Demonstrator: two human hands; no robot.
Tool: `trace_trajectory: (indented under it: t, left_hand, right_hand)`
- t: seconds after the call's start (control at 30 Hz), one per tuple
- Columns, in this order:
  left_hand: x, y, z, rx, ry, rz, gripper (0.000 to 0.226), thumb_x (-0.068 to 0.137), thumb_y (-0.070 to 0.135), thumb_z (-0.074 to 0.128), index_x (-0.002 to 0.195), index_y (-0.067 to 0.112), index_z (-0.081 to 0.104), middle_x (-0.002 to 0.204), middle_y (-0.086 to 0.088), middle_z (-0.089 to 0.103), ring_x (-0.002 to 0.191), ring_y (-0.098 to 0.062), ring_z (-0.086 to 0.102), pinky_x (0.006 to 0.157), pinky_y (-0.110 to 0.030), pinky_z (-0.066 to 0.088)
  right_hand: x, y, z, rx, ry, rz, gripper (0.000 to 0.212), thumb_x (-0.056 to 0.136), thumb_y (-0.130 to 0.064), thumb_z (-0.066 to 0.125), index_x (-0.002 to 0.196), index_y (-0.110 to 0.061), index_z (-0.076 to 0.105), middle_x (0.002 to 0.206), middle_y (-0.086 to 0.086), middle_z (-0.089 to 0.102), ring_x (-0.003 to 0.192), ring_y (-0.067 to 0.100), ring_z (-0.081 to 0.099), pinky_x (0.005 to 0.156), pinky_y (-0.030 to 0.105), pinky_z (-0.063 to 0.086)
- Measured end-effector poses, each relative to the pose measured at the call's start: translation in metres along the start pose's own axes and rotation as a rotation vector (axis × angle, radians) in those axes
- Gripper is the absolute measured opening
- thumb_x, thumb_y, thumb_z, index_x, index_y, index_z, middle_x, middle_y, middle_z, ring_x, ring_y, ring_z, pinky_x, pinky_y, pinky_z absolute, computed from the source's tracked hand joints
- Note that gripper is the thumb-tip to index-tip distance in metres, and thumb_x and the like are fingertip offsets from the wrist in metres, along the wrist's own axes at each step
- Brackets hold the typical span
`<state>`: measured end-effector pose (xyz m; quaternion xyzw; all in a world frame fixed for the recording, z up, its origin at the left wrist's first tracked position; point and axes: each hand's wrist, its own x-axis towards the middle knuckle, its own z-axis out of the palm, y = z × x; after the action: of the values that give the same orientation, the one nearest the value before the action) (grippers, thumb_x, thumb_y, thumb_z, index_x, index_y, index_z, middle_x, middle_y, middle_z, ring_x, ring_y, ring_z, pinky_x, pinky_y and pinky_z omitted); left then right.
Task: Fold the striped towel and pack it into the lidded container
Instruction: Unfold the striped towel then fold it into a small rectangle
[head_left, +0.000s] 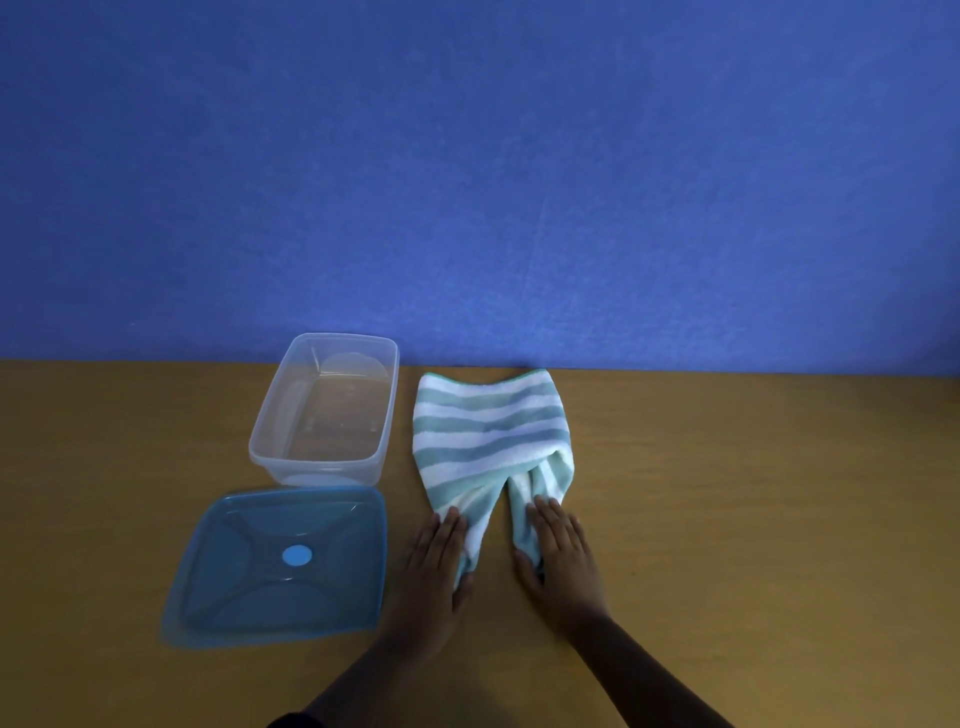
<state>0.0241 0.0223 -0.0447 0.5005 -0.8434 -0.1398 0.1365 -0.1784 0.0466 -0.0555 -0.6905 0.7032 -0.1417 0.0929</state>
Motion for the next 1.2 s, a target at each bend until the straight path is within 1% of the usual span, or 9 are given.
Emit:
trace_trajectory:
  t: [0.2, 0.43, 0.67, 0.73, 0.8, 0.9, 1.0, 1.07, 1.2]
  left_hand:
    - [-0.001, 0.001, 0.001, -0.018, -0.004, -0.013, 0.056, 0.082, 0.035, 0.044, 0.131, 0.008, 0.049, 0.137, -0.008, 0.052, 0.125, -0.026, 0.051, 0.111, -0.022, 0.013]
    - [-0.001, 0.000, 0.002, -0.027, 0.006, 0.000, 0.057, 0.083, 0.035, 0.045, 0.133, 0.009, 0.046, 0.139, -0.007, 0.051, 0.128, -0.026, 0.048, 0.108, -0.028, 0.022]
    - [0.000, 0.003, 0.001, -0.048, 0.079, 0.028, 0.053, 0.080, 0.028, 0.058, 0.127, 0.006, 0.053, 0.135, -0.012, 0.054, 0.122, -0.028, 0.053, 0.104, -0.033, 0.037]
    - [0.000, 0.005, -0.001, -0.090, 0.103, -0.007, 0.056, 0.068, 0.016, 0.074, 0.119, 0.001, 0.057, 0.127, -0.018, 0.058, 0.112, -0.029, 0.060, 0.093, -0.033, 0.050]
    - [0.003, 0.010, -0.009, -0.167, 0.126, -0.112, 0.048, 0.061, 0.009, 0.079, 0.106, 0.002, 0.061, 0.103, -0.014, 0.066, 0.088, -0.028, 0.068, 0.082, -0.029, 0.048]
    - [0.016, 0.020, -0.030, -0.427, 0.221, -0.285, 0.016, 0.079, 0.004, 0.068, 0.089, 0.012, 0.057, 0.073, 0.005, 0.055, 0.062, -0.004, 0.056, 0.065, -0.012, 0.042]
    - [0.032, 0.029, -0.045, -0.494, 0.226, -0.288, 0.012, 0.083, 0.008, 0.065, 0.093, 0.012, 0.058, 0.075, -0.001, 0.059, 0.067, -0.003, 0.055, 0.064, -0.016, 0.042]
    - [0.038, 0.038, -0.053, -0.493, 0.259, -0.223, 0.018, 0.082, 0.015, 0.065, 0.098, 0.010, 0.058, 0.082, -0.004, 0.064, 0.074, -0.013, 0.059, 0.068, -0.027, 0.046]
    - [0.056, 0.058, -0.080, -0.636, 0.460, -0.325, 0.029, 0.081, 0.017, 0.067, 0.105, 0.006, 0.054, 0.087, 0.002, 0.056, 0.075, -0.013, 0.054, 0.063, -0.002, 0.037]
  right_hand:
    - [-0.002, -0.001, -0.003, 0.031, 0.029, -0.006, 0.063, 0.092, -0.046, 0.039, 0.146, -0.022, 0.019, 0.155, -0.004, 0.019, 0.143, 0.007, 0.006, 0.119, 0.032, 0.003]
    - [-0.001, -0.002, -0.006, -0.017, 0.017, 0.170, 0.076, 0.087, -0.056, 0.037, 0.148, -0.018, 0.011, 0.157, 0.004, 0.015, 0.146, 0.017, 0.006, 0.114, 0.037, -0.017]
    - [0.002, -0.002, -0.011, 0.040, 0.019, 0.185, 0.068, 0.086, -0.047, 0.050, 0.142, -0.016, 0.027, 0.150, 0.004, 0.031, 0.142, 0.019, 0.022, 0.116, 0.043, -0.010]
    - [0.008, -0.003, -0.018, 0.063, 0.032, 0.217, 0.062, 0.085, -0.038, 0.054, 0.139, -0.016, 0.031, 0.143, 0.002, 0.039, 0.137, 0.020, 0.032, 0.116, 0.051, -0.008]
    - [0.015, -0.008, -0.026, 0.053, 0.007, 0.268, 0.064, 0.083, -0.033, 0.057, 0.139, -0.017, 0.029, 0.143, 0.002, 0.035, 0.137, 0.020, 0.030, 0.114, 0.057, -0.007]
    - [0.021, -0.022, -0.033, 0.019, -0.008, 0.240, 0.069, 0.082, -0.033, 0.059, 0.141, -0.017, 0.025, 0.149, 0.005, 0.025, 0.143, 0.021, 0.016, 0.112, 0.056, -0.008]
    - [0.026, -0.042, -0.048, 0.189, -0.011, 0.058, 0.065, 0.083, -0.031, 0.061, 0.139, -0.015, 0.033, 0.146, 0.007, 0.035, 0.138, 0.022, 0.030, 0.115, 0.043, 0.017]
    - [0.032, -0.057, -0.063, 0.363, 0.002, 0.018, 0.059, 0.083, -0.028, 0.064, 0.135, -0.013, 0.039, 0.138, 0.007, 0.045, 0.127, 0.021, 0.044, 0.101, 0.032, 0.039]
    - [0.042, -0.077, -0.090, 0.479, 0.097, -0.050, 0.061, 0.081, -0.019, 0.068, 0.135, -0.013, 0.040, 0.133, 0.004, 0.049, 0.120, 0.017, 0.048, 0.097, 0.024, 0.041]
